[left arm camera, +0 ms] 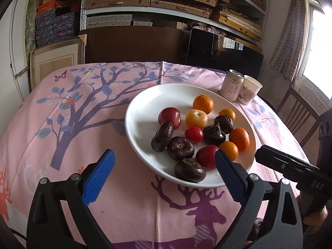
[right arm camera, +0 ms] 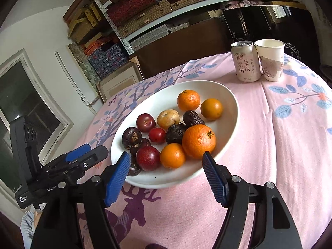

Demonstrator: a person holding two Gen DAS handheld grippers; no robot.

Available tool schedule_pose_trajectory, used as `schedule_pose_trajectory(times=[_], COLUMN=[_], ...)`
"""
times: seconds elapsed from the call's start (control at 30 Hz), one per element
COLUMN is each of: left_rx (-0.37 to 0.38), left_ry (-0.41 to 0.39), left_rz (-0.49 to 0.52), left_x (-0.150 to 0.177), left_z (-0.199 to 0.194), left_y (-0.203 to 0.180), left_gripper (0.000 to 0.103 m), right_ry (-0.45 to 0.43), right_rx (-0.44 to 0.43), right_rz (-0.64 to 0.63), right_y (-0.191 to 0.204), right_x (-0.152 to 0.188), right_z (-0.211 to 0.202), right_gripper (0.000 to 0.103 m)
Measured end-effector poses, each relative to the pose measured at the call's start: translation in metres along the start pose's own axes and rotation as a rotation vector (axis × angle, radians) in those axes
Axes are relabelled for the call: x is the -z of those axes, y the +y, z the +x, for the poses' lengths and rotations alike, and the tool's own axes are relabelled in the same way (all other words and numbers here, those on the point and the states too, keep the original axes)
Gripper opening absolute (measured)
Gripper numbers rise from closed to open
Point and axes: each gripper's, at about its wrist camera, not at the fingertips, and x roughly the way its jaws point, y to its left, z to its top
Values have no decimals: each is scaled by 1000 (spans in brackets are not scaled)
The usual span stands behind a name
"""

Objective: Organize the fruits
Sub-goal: 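Grasp an orange with the left gripper while the right gripper grasps a yellow mandarin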

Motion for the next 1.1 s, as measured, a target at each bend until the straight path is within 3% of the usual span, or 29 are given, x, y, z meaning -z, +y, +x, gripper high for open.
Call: schedule_pose_trajectory(times=[0.33,0.57,0.9,1.1], left_rx=[-1,-11,-97,-144], left_ry=[49,23,7,-1], left_rz=[10,111,262,321], left_x=[33,59,96,107], left_z=[-9,-35,-59,-65], left_y=[-4,-31,-69,-81], left_gripper=[95,96,98,98], right_ry=[-40,-41,-27,-12], right_rx=[7,25,54,20], right_rz=[65,97,76,74], right_y=[-15,-23,-18,-15], right_x=[19,39,74,94], right_z=[-32,-48,-72,-90], right_gripper=[78,84,93,96])
